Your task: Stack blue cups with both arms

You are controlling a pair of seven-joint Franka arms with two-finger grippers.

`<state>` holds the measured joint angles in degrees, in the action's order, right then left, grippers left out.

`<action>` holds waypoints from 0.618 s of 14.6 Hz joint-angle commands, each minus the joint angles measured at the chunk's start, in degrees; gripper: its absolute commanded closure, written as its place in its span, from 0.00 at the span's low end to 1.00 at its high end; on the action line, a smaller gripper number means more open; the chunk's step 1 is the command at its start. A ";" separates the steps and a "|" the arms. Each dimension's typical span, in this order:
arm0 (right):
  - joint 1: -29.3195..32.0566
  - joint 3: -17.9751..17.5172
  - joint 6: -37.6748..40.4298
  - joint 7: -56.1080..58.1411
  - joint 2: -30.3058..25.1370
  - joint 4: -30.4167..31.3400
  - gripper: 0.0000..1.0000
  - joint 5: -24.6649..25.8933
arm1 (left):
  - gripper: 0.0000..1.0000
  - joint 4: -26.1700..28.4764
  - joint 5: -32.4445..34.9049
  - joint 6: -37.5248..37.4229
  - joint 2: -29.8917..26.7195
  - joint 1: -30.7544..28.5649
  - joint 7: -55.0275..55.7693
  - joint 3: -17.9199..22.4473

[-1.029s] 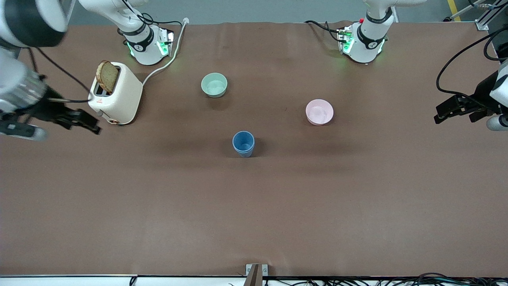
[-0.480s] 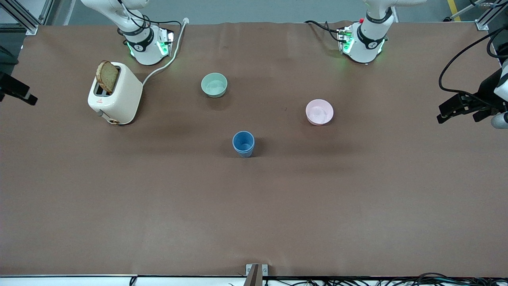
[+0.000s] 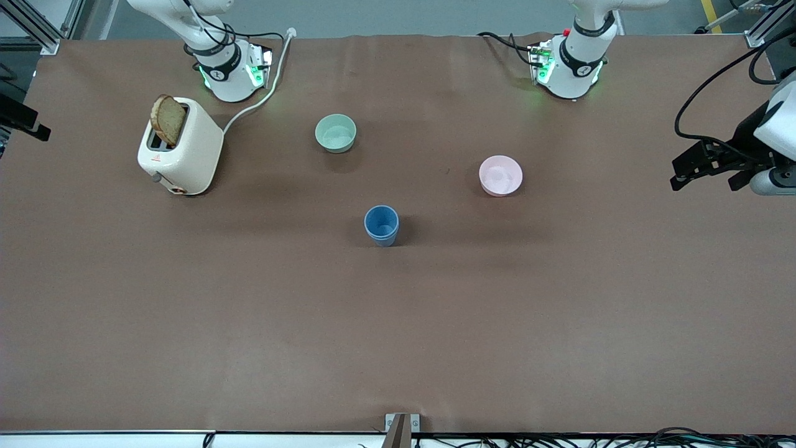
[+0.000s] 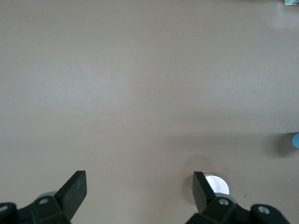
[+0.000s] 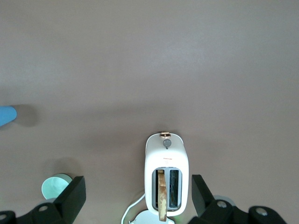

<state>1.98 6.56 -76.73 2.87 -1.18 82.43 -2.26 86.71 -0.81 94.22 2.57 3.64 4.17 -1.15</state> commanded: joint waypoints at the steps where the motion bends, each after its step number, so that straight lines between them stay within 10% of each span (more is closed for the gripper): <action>1: 1.10 -1.02 1.49 1.00 -1.72 0.45 0.00 0.85 | 0.00 -0.58 1.07 -1.23 -0.29 -0.39 0.05 0.09; 9: 2.15 -1.20 0.97 1.00 -1.28 -0.08 0.00 0.85 | 0.00 -0.58 0.55 -1.94 -0.20 -0.39 0.05 -0.17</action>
<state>3.08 6.55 -75.85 3.11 -2.01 82.25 -2.15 86.72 -0.81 93.27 2.57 3.32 4.14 -1.18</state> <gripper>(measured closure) 0.000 0.000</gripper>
